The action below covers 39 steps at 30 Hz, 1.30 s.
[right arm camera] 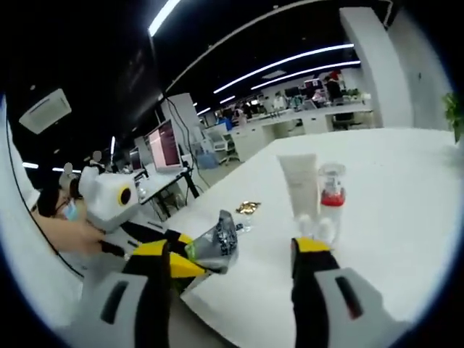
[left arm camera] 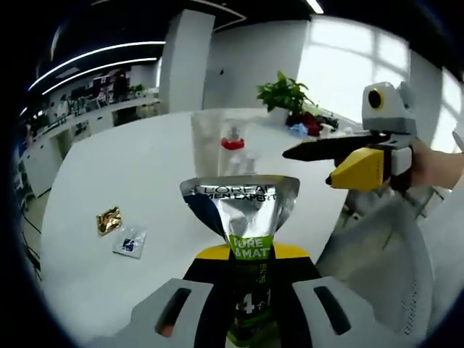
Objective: Arrange the skincare products in the storage area until every visible bottle or jar stands upright without overlapping.
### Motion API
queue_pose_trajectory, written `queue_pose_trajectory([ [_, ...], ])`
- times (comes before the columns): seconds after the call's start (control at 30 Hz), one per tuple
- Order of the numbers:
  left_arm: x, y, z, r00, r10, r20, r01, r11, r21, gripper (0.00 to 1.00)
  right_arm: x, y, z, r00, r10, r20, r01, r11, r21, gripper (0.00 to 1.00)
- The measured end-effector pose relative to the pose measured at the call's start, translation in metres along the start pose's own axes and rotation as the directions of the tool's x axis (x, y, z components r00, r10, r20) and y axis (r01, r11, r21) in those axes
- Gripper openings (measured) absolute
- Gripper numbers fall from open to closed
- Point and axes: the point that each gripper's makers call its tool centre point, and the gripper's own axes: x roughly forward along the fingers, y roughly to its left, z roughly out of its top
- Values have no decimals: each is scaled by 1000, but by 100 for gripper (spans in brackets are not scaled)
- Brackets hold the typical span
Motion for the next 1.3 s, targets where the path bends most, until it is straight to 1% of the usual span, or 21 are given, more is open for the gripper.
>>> queue_pose_trajectory([
  [0.13, -5, -7, 7, 1000, -11, 21, 11, 1000, 2, 14, 3, 5, 1, 1000, 20, 0, -20, 1000, 4, 66],
  [0.2, -8, -10, 11, 999, -14, 34, 14, 1000, 4, 14, 4, 9, 1, 999, 38, 3, -38, 999, 19, 64],
  [0.4, -13, -24, 23, 995, -51, 84, 50, 999, 21, 14, 5, 17, 2, 998, 61, 10, -61, 997, 43, 59],
  [0.47, -15, -30, 29, 992, -67, 106, 65, 998, 23, 14, 5, 21, 4, 997, 77, 19, -78, 996, 51, 54],
  [0.67, -17, -38, 45, 983, -90, 158, 86, 996, 31, 14, 6, 30, 11, 992, 114, 45, -116, 992, 56, 38],
  [0.83, -20, -43, 54, 976, -107, 189, 103, 994, 31, 14, 6, 33, 14, 991, 124, 55, -127, 991, 50, 28],
  [0.9, -20, -44, 56, 976, -107, 192, 102, 994, 33, 14, 6, 34, 17, 989, 132, 68, -137, 988, 68, 26],
  [1.03, -21, -45, 58, 973, -111, 202, 106, 994, 34, 14, 5, 36, 19, 987, 139, 77, -144, 987, 70, 24],
  [1.17, -22, -47, 60, 968, -123, 217, 118, 992, 38, 15, 2, 40, 23, 981, 165, 98, -173, 981, 87, 17],
  [1.23, -22, -48, 61, 967, -130, 220, 123, 991, 45, 17, 1, 42, 24, 980, 169, 101, -177, 981, 75, 15],
  [1.3, -22, -49, 60, 966, -138, 217, 131, 990, 46, 21, 1, 44, 24, 978, 181, 98, -189, 980, 70, 11],
])
